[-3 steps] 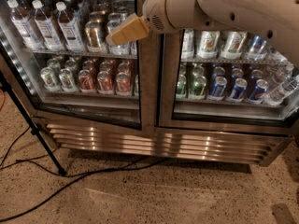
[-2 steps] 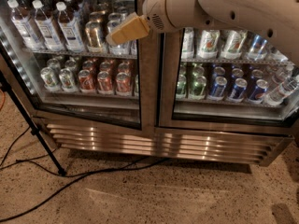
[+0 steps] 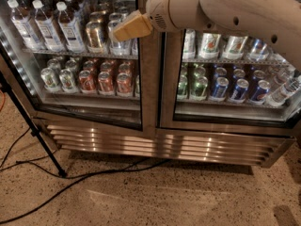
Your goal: Open left fridge door
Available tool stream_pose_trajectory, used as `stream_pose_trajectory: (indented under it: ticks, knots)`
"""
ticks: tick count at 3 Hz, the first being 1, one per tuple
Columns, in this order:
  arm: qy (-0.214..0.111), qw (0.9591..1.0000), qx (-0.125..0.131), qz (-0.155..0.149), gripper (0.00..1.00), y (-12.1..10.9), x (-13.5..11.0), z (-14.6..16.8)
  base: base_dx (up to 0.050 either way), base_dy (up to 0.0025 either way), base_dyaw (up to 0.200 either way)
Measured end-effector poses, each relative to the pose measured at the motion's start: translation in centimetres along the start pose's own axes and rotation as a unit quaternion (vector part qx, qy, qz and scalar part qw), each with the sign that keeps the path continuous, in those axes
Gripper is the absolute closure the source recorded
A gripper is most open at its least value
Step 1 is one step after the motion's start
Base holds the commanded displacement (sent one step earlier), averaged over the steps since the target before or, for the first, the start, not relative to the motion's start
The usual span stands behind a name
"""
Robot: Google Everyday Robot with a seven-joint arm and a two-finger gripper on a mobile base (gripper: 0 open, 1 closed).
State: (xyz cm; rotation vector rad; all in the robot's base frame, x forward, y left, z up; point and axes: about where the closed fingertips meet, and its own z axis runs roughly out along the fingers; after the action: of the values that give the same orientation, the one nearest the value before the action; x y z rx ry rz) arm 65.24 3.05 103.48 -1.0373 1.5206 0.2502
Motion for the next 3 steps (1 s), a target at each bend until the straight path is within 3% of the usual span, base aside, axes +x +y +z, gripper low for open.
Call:
stream_pose_trajectory:
  ticks: [3]
  knots:
    - [-0.005, 0.9997, 0.015, -0.019, 0.0, -0.55, -0.03, -0.01, 0.0, 0.0, 0.0]
